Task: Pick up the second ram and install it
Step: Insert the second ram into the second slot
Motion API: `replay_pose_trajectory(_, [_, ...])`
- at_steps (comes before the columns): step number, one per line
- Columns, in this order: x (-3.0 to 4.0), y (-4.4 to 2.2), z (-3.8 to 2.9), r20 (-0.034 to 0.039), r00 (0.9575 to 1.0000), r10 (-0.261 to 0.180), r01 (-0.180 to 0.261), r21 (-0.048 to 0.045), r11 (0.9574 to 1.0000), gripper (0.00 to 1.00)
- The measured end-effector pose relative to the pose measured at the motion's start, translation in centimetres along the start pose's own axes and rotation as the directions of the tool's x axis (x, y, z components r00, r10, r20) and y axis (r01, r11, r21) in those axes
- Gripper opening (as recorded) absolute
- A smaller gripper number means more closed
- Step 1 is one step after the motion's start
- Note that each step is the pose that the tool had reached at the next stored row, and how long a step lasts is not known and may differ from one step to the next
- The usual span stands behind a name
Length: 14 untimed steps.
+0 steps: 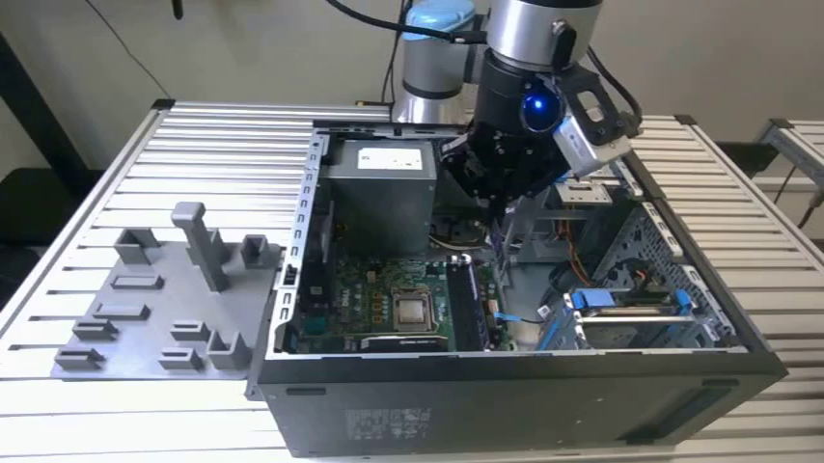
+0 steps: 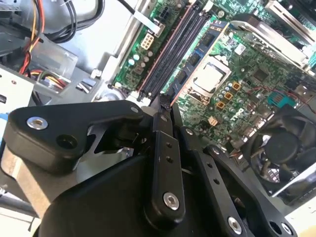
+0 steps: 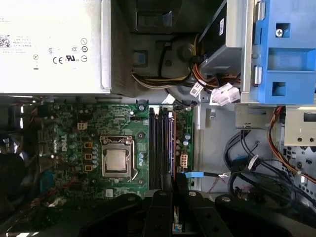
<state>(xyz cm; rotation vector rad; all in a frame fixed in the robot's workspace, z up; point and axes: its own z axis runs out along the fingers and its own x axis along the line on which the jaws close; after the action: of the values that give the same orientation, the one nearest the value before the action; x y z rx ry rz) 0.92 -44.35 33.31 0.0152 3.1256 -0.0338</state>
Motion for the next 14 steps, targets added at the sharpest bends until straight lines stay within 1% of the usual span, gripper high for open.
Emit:
replay_pose_trajectory(3, [-0.01, 0.01, 0.53, 0.0, 1.0, -0.002, 0.002, 0.0003, 1.0, 0.15])
replay_pose_trajectory(7, [-0.01, 0.02, 0.88, 0.001, 1.0, -0.004, 0.004, 0.0012, 1.0, 0.15])
replay_pose_trajectory(11, [0.01, 0.03, 1.56, 0.0084, 1.0, -0.004, 0.004, 0.0015, 1.0, 0.15])
replay_pose_trajectory(14, [0.02, 0.04, 2.05, 0.016, 0.9999, -0.003, 0.003, 0.0018, 1.0, 0.15])
